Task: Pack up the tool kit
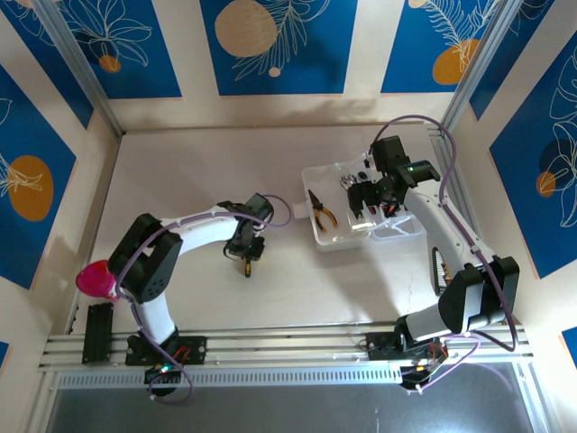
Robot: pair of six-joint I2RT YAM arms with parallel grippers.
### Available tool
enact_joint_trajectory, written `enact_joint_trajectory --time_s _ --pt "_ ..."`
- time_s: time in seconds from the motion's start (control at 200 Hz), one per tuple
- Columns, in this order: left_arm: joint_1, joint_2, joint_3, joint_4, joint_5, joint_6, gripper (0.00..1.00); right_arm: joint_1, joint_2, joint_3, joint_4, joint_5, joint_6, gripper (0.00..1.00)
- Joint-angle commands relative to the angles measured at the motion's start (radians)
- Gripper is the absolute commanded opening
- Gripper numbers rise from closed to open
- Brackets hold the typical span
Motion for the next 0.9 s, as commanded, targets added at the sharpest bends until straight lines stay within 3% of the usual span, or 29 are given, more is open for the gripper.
enact_joint_trajectory --time_s 0.0,0.21,0.485,0.895 --pt "-0.035 0.078 -0.027 0.029 0.108 0.004 0.15 0.002 -0.029 -0.014 0.012 -0.029 0.014 0.99" --pt "-0.036 0.078 0.001 0.008 0.084 0.02 0.0 0.002 -0.033 -0.019 0.014 -0.032 0.01 0.99" --pt "-0.028 0.039 0.068 -0.044 0.054 0.066 0.0 0.003 -0.054 -0.024 0.015 -0.046 0.009 0.99" --pt "0.028 -0.115 0.209 -0.005 0.239 0.099 0.0 0.009 -0.12 -0.064 0.109 -0.259 0.031 0.99"
